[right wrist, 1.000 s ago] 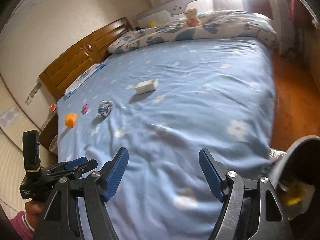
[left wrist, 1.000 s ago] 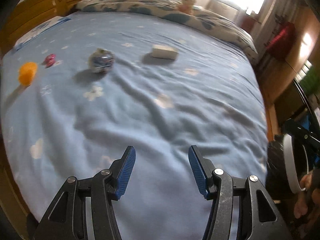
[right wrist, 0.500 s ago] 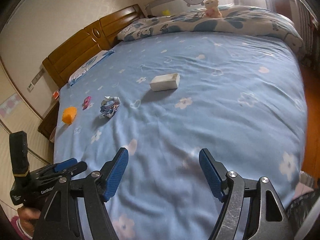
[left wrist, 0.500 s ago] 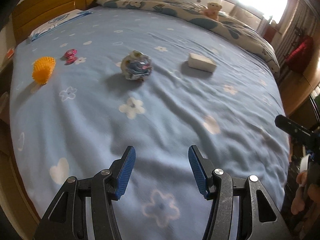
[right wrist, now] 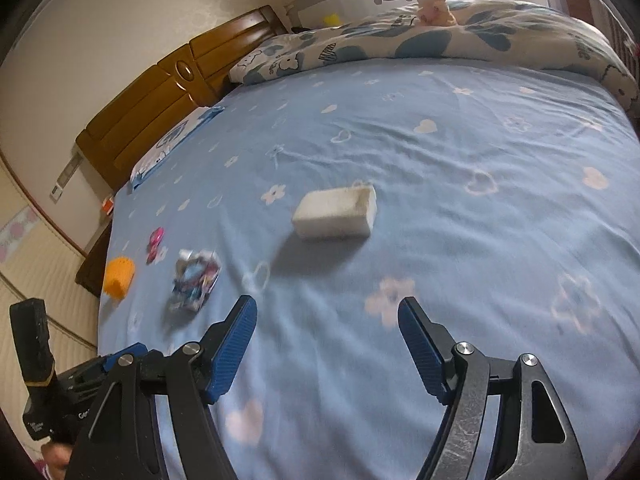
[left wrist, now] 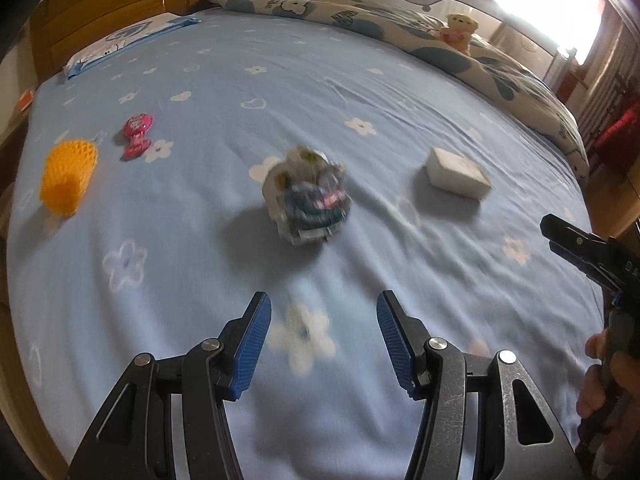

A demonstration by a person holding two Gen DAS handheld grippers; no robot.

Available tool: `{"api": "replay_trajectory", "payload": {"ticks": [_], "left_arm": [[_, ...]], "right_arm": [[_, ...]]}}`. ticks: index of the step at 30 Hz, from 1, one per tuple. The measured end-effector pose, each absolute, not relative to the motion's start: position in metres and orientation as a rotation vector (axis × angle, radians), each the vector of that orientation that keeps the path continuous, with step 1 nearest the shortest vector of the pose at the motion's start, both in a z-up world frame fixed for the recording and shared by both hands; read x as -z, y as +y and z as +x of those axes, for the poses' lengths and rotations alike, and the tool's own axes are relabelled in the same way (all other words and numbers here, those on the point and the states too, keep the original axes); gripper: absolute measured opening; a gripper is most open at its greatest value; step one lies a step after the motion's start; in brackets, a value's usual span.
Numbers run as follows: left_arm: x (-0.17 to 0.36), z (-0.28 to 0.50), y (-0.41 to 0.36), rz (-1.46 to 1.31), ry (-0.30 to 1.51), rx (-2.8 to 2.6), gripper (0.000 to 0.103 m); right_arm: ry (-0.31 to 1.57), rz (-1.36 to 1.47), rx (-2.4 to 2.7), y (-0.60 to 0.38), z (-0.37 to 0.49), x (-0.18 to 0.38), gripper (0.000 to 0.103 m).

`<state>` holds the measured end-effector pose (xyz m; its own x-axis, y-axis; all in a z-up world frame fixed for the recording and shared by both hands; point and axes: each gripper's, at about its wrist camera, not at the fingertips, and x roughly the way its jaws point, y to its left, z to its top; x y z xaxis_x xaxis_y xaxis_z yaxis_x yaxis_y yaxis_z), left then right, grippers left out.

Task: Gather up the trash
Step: 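Grasp the crumpled foil wrapper with the left tool while the right grasps the white block, then carry the foil wrapper and white block over the bin with both tools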

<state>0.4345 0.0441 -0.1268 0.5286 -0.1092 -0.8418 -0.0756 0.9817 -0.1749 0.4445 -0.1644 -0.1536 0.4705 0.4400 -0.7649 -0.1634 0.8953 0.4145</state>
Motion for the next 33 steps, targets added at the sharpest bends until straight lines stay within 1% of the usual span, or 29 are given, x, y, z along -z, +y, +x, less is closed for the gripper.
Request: {"api": "replay_trajectory", "payload": {"ticks": [5,8,15,16,17,18,19,21,25,27,33], "left_arm": [[0.141,0.467,0.053,-0.237,1.020,0.017,0.055],[0.147,0.484,0.057,-0.240,1.008,0.008,0.060],[0.171,0.510,0.067,-0.280,1.015,-0.008,0.059],[0.176,0.513,0.067,-0.278,1.017,-0.008,0.050],[0.179,0.514,0.066,-0.277,1.021,-0.005,0.040],[0.185,0.517,0.066,-0.277,1.033,0.001,0.020],[0.189,0.519,0.065,-0.276,1.043,0.001,0.010],[0.191,0.520,0.067,-0.276,1.036,-0.001,0.004],[0.185,0.516,0.068,-0.283,1.008,0.011,0.001],[0.181,0.509,0.069,-0.281,0.998,0.018,0.001],[0.173,0.484,0.061,-0.257,0.983,0.057,0.001]], "right_arm": [[1.036,0.334,-0.376,-0.155,0.481,0.169,0.075],[1.036,0.340,-0.381,-0.148,0.498,0.176,0.075],[1.072,0.348,-0.365,-0.137,0.530,0.200,0.074],[1.079,0.343,-0.361,-0.135,0.532,0.202,0.067],[1.089,0.331,-0.359,-0.133,0.535,0.206,0.059],[1.106,0.307,-0.343,-0.131,0.535,0.210,0.044],[1.105,0.304,-0.343,-0.131,0.534,0.212,0.043],[1.086,0.306,-0.348,-0.133,0.530,0.212,0.040],[1.057,0.312,-0.356,-0.142,0.516,0.202,0.023],[1.042,0.306,-0.362,-0.145,0.506,0.194,0.021],[1.000,0.302,-0.389,-0.157,0.465,0.170,0.020]]}}
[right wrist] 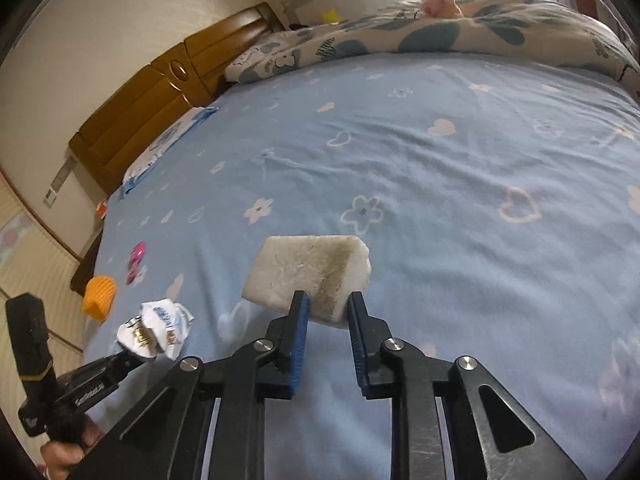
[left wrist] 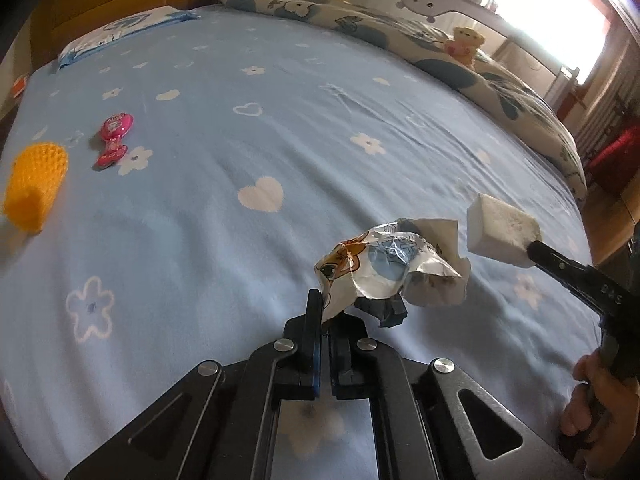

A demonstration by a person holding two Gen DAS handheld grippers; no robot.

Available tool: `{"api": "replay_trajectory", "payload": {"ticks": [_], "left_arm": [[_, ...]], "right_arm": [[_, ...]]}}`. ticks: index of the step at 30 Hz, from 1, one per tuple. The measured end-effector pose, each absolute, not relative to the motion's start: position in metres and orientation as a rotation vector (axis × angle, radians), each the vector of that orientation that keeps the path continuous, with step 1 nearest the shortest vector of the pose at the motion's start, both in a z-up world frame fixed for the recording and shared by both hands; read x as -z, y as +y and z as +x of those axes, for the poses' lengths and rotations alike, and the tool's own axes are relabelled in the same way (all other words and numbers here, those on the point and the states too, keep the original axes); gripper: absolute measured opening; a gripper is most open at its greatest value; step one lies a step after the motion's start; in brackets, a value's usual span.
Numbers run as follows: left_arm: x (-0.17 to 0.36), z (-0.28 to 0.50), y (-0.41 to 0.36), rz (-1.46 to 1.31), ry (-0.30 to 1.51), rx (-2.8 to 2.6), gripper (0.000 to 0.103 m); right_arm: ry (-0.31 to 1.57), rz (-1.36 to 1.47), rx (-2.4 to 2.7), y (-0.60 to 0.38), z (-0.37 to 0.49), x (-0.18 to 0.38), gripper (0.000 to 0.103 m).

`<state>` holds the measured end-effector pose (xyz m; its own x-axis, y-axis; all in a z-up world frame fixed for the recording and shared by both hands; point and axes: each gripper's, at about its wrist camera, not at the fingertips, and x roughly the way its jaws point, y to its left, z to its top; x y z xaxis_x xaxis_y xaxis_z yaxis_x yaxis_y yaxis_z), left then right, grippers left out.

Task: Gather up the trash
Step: 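Carry the foil wrapper and white block over the bin with both tools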

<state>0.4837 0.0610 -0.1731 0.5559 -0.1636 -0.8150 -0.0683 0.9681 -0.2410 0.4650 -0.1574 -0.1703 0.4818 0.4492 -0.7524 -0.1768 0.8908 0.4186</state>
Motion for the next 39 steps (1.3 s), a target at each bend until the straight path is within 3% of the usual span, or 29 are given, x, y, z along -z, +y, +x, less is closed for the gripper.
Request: {"api": "replay_trajectory", "payload": {"ticks": [23,39], "left_arm": [[0.112,0.331,-0.021,-0.131,0.994,0.244,0.001],[0.090,0.260,-0.047,-0.077,0.969,0.304,0.001]], "right_arm": [[0.959,0.387,-0.340,-0.233,0.280,0.105,0.020],[0.931,0.402,-0.308,-0.252,0.206,0.098,0.020]]}}
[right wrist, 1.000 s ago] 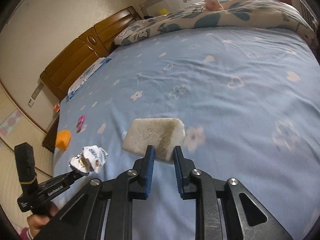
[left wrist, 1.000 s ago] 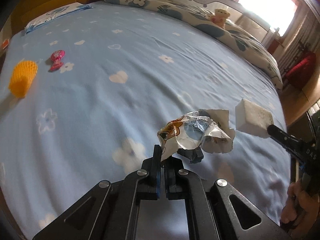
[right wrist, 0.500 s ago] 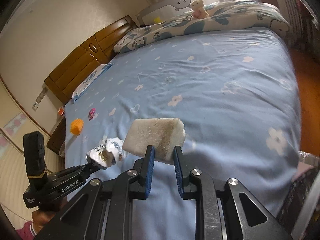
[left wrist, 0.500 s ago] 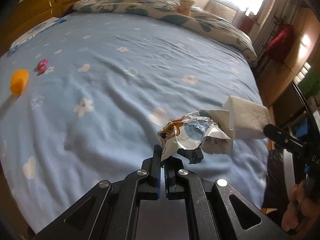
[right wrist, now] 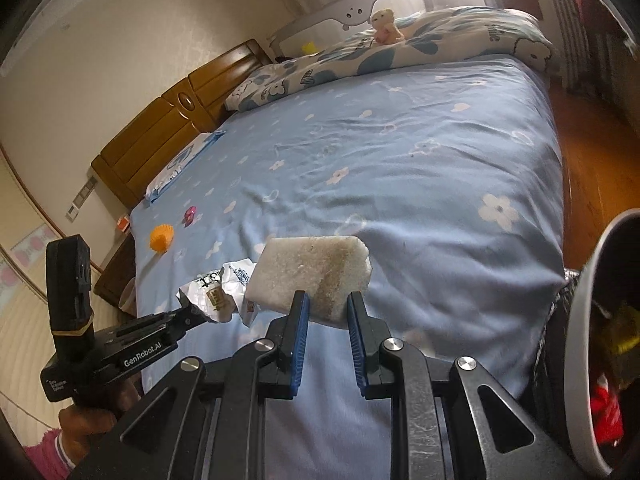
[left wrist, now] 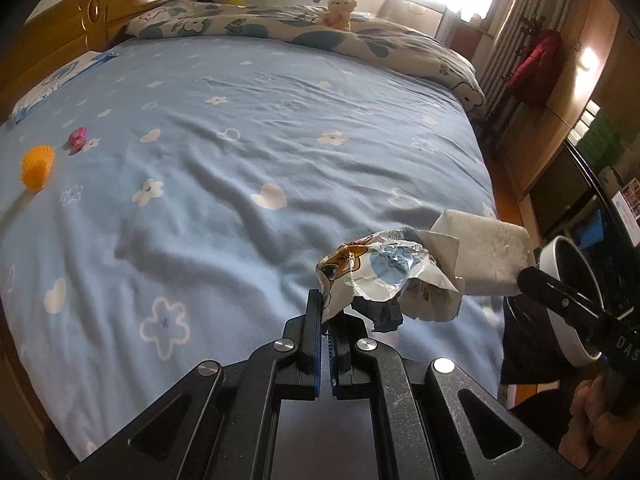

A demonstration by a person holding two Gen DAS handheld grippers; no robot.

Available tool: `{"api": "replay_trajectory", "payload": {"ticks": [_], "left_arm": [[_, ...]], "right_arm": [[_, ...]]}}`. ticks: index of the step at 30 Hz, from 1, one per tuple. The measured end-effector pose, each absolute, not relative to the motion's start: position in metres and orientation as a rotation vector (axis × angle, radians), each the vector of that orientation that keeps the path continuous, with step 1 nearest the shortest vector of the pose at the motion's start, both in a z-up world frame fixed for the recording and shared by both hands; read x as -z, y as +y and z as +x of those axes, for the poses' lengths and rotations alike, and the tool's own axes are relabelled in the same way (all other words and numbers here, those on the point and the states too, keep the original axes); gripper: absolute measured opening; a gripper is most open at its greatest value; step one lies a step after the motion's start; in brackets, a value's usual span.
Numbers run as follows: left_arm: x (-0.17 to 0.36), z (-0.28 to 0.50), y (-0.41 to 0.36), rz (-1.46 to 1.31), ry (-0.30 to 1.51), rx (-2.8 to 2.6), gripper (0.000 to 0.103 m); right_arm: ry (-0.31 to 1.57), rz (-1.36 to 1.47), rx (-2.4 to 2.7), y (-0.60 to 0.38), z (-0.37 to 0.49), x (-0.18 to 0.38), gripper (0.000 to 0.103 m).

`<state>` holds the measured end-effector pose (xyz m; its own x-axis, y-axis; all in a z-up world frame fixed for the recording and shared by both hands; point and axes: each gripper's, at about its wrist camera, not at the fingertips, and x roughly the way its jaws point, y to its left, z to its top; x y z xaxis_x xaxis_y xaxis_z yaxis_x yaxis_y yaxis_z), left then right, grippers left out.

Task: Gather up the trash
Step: 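Carry the foil wrapper and white block over the bin with both tools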

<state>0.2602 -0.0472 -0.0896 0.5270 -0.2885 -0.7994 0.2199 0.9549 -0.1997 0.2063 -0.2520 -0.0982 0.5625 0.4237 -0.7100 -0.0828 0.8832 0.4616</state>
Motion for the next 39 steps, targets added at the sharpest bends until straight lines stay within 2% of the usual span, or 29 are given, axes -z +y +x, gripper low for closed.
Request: {"api": "replay_trajectory", "payload": {"ticks": [16,23,26,27,28,30,31,36,38,39], "left_arm": [[0.089,0.235,-0.048,-0.060,0.961,0.317,0.001],[0.096,0.233,-0.038,-0.073,0.972,0.304,0.001],[0.101,0.232,-0.033,-0.078,0.983,0.298,0.001],[0.102,0.232,-0.031,-0.080,0.986,0.295,0.001],[0.104,0.232,-0.029,-0.085,0.990,0.292,0.001],[0.108,0.234,-0.025,-0.094,0.998,0.286,0.001],[0.109,0.235,-0.024,-0.101,1.002,0.285,0.001],[0.112,0.241,-0.022,-0.118,1.010,0.286,0.001],[0.112,0.241,-0.023,-0.114,1.008,0.288,0.001],[0.112,0.241,-0.023,-0.113,1.006,0.290,0.001]], "right_arm": [[0.924,0.416,-0.295,-0.260,0.170,0.103,0.020],[0.979,0.394,-0.323,-0.246,0.170,0.121,0.020],[0.990,0.376,-0.320,-0.242,0.172,0.128,0.026],[0.988,0.380,-0.322,-0.242,0.173,0.128,0.033],[0.991,0.390,-0.328,-0.243,0.173,0.128,0.047],[0.985,0.410,-0.340,-0.243,0.174,0.126,0.067],[0.972,0.410,-0.345,-0.242,0.174,0.124,0.071],[1.006,0.369,-0.331,-0.229,0.190,0.132,0.077],[1.033,0.378,-0.332,-0.226,0.195,0.140,0.072],[1.034,0.371,-0.323,-0.225,0.195,0.142,0.065]]}}
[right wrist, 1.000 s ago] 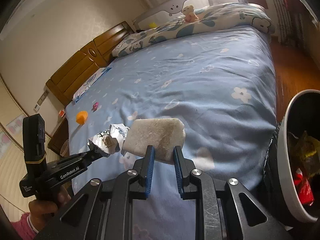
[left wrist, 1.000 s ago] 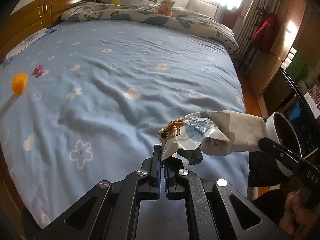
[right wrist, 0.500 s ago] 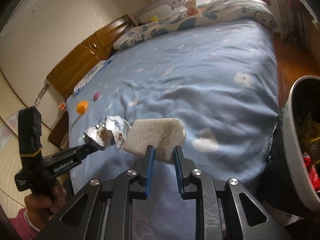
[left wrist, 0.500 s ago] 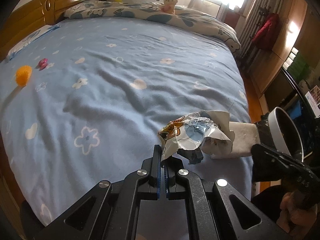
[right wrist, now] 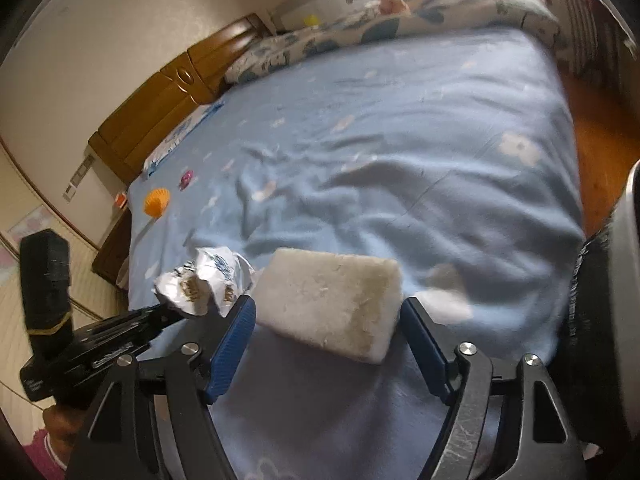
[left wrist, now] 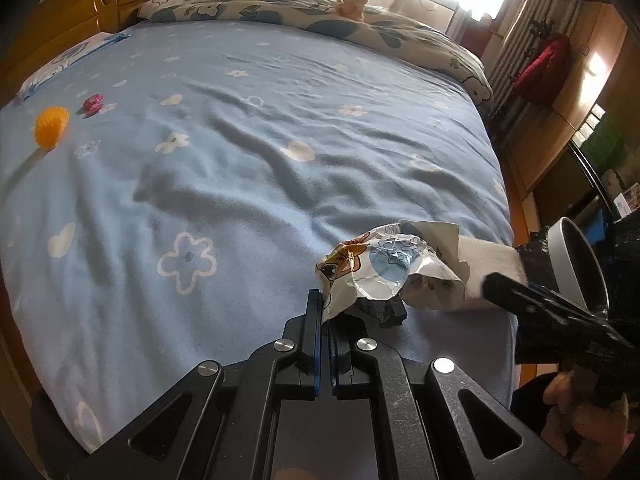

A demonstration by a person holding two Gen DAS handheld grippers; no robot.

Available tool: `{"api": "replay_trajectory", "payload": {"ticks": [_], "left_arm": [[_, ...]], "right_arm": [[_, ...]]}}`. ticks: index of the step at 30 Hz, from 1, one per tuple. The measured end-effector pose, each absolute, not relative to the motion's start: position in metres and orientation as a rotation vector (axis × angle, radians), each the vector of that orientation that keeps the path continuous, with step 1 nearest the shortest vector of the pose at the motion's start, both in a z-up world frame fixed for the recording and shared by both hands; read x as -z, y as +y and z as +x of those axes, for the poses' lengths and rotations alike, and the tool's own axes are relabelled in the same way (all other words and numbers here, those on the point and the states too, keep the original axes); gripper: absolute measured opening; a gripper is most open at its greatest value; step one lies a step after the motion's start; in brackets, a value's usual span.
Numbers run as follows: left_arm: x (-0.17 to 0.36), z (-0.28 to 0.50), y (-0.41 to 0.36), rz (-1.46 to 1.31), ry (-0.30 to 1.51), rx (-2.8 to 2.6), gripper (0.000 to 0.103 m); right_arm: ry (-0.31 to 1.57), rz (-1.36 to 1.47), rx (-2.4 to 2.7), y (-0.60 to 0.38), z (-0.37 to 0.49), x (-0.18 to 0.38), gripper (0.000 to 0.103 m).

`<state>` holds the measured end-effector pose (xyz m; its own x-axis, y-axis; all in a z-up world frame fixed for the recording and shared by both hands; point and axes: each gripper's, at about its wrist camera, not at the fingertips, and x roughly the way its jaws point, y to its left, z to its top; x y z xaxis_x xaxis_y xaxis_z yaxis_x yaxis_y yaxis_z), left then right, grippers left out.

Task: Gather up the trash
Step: 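Carry the foil wrapper and white block over the bin with both tools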

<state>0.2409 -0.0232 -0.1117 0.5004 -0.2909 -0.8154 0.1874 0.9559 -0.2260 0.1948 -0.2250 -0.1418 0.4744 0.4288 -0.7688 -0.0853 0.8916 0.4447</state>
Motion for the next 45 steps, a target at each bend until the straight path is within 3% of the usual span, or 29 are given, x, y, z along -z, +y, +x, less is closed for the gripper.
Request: {"api": "replay_trajectory", "payload": {"ticks": [4,7,45], "left_arm": [[0.110,0.239,-0.027,-0.106,1.000,0.299,0.001],[0.106,0.236,-0.032,-0.097,0.994,0.312,0.001],[0.068,0.204,-0.167,0.141,0.944,0.560,0.001]], "right_arm": [[1.000,0.383,-0.321,-0.234,0.187,0.132,0.037],[0.976,0.397,-0.326,-0.245,0.179,0.121,0.031],[0.797,0.481,-0.113,-0.370,0.100,0.068,0.030]]}}
